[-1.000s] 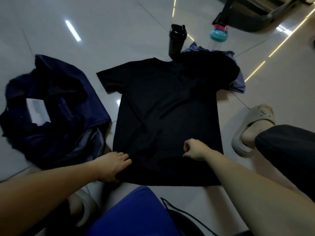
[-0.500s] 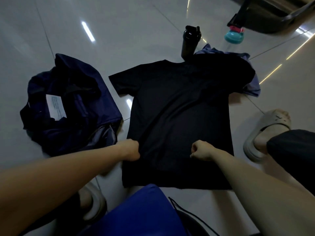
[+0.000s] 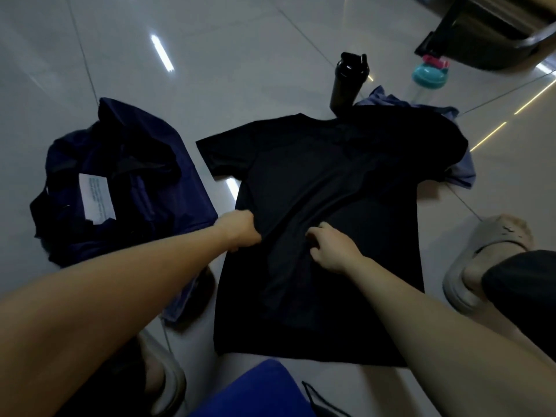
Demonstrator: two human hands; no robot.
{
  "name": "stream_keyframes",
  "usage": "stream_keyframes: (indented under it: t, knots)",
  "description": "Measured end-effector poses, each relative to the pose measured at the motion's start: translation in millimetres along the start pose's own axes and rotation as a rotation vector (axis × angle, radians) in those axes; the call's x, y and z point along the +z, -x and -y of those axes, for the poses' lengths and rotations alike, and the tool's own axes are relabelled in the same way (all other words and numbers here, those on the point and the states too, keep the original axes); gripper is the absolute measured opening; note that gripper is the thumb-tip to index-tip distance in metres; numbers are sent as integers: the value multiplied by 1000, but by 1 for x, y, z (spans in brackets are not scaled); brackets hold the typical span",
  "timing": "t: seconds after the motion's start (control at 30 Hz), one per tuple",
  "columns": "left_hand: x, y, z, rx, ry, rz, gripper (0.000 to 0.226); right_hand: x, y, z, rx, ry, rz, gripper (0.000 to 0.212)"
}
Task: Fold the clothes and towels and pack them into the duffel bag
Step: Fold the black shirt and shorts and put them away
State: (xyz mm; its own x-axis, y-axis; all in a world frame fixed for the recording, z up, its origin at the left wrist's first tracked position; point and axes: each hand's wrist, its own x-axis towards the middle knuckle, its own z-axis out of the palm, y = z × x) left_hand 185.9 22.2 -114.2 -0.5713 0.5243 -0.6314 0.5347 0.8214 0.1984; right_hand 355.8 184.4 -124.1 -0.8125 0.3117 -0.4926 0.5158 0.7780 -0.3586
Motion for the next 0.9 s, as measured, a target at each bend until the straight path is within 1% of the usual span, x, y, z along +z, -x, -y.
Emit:
stream_keyframes:
  t: [0.1,0.2,0.23,0.37,0.43,0.53,0.57,0.6,0.67,0.7,0.77,0.87,0.9]
  knots:
    - [-37,-40,10,-12,-16,-205,24,-17,-41,16,-17,34,-23,59]
    - [-73,-87,34,-79,-40,-311,23,-36,-86,28,-29,81,-16,68]
    - [-83,-103,44,-111,-46,-331,26,-42,-102,30,-32,92,-14,68]
    - [-116,-160,75,-258,18,-404,49,-59,-156,35,-87,163,-49,66]
    - [-126,-185,88,-279,45,-443,58,-63,-179,32,-114,219,-100,64]
    - [-135,-207,104,-256,97,-400,72,-57,-199,22,-112,232,-99,66]
    - [-137,-211,108,-258,110,-373,70,-50,-202,20,-111,229,-75,69]
    - [-140,-214,111,-261,121,-344,60,-43,-203,18,-113,235,-54,72]
    - [-147,-217,115,-268,195,-276,32,-32,-204,16,-119,243,-43,77]
    - [-152,-218,117,-273,263,-267,20,-30,-204,17,-121,222,-63,77]
    - [-163,-220,122,-292,469,-335,11,-32,-206,21,-129,161,-176,72]
    - [-175,-217,124,-310,733,-491,16,-32,-202,31,-104,134,-459,54]
    - [-177,-216,124,-315,773,-541,15,-28,-199,33,-85,156,-490,51]
